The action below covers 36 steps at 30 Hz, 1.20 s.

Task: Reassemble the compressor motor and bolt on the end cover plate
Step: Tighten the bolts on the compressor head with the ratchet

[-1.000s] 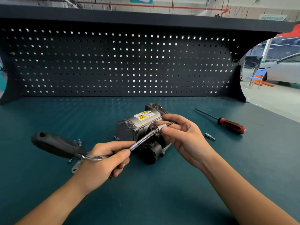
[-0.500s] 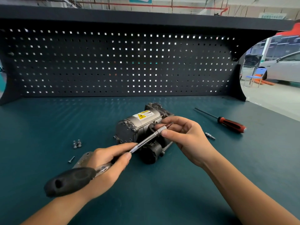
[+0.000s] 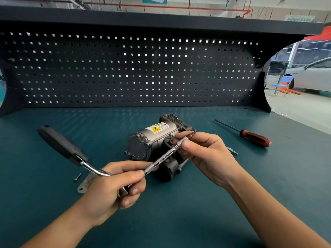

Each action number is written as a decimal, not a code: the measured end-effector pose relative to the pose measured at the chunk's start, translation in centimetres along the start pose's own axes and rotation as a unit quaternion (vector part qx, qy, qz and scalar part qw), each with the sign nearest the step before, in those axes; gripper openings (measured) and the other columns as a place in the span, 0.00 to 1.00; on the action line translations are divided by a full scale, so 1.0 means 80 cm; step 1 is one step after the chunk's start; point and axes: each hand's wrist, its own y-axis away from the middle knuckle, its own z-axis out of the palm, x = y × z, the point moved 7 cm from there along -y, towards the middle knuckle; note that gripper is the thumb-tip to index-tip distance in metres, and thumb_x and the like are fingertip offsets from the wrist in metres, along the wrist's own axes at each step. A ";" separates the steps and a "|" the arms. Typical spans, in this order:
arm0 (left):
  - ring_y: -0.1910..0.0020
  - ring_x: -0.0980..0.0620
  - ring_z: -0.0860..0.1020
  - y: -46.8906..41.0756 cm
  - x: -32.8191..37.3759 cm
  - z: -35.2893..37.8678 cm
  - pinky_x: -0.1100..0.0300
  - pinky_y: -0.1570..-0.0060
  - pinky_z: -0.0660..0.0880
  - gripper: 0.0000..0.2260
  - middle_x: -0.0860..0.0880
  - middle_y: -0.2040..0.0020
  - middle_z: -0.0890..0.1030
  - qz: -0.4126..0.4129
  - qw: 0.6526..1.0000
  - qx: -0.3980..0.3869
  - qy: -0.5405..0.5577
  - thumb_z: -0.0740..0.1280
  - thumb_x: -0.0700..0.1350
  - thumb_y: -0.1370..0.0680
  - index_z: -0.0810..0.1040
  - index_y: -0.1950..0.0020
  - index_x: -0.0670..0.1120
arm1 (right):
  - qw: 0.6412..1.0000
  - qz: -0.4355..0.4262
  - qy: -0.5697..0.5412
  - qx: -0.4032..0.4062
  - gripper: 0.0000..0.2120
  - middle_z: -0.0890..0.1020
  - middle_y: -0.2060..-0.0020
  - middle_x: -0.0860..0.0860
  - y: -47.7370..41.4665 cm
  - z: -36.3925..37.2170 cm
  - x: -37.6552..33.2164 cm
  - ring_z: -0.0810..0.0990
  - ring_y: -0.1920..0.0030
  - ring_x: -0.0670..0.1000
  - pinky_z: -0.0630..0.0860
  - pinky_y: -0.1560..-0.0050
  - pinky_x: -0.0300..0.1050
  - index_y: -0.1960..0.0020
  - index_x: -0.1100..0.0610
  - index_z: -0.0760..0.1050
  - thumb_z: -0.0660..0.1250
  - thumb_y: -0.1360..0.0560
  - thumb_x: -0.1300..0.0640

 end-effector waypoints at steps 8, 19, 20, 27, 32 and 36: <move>0.85 0.57 0.60 -0.001 -0.008 0.000 0.72 0.81 0.59 0.13 0.48 0.77 0.65 -0.069 0.996 -0.037 0.047 0.64 0.41 0.34 0.84 0.56 0.39 | 1.000 0.006 0.018 0.011 0.07 0.83 0.68 0.48 0.000 0.000 0.000 0.80 0.66 0.43 0.76 0.60 0.32 0.62 0.53 0.85 0.73 0.41 0.55; 0.85 0.58 0.62 0.005 -0.009 0.024 0.70 0.85 0.61 0.22 0.49 0.78 0.65 -0.115 0.976 -0.088 0.164 0.79 0.40 0.48 0.84 0.55 0.37 | 1.000 0.014 -0.012 0.011 0.10 0.84 0.65 0.50 0.001 0.000 -0.010 0.82 0.65 0.43 0.76 0.62 0.32 0.62 0.55 0.85 0.78 0.42 0.54; 0.84 0.58 0.62 0.004 -0.008 0.022 0.69 0.85 0.60 0.19 0.49 0.77 0.65 -0.104 0.982 -0.078 0.139 0.76 0.40 0.45 0.84 0.55 0.38 | 0.999 0.015 -0.019 0.042 0.07 0.84 0.66 0.50 -0.001 -0.003 -0.011 0.81 0.66 0.43 0.76 0.64 0.31 0.63 0.55 0.85 0.76 0.41 0.55; 0.83 0.55 0.62 0.008 0.006 0.017 0.68 0.80 0.61 0.13 0.48 0.76 0.67 -0.009 0.999 -0.021 0.030 0.64 0.41 0.34 0.84 0.54 0.43 | 0.984 0.047 -0.070 0.157 0.07 0.83 0.70 0.51 0.000 -0.018 -0.007 0.81 0.70 0.44 0.76 0.69 0.31 0.66 0.54 0.84 0.71 0.43 0.54; 0.82 0.55 0.63 0.009 0.011 0.016 0.68 0.79 0.60 0.13 0.48 0.76 0.68 0.012 1.000 -0.002 -0.001 0.64 0.42 0.33 0.85 0.54 0.46 | 0.987 0.080 -0.069 0.125 0.09 0.82 0.72 0.50 0.003 0.003 0.007 0.80 0.71 0.44 0.75 0.72 0.33 0.69 0.55 0.83 0.73 0.47 0.52; 0.82 0.54 0.63 0.008 0.011 0.013 0.67 0.79 0.60 0.12 0.48 0.76 0.68 0.017 1.000 0.011 -0.014 0.64 0.42 0.33 0.85 0.54 0.46 | 0.985 0.086 -0.077 0.130 0.10 0.82 0.72 0.51 0.005 0.004 0.010 0.80 0.72 0.44 0.75 0.73 0.33 0.69 0.55 0.83 0.73 0.47 0.50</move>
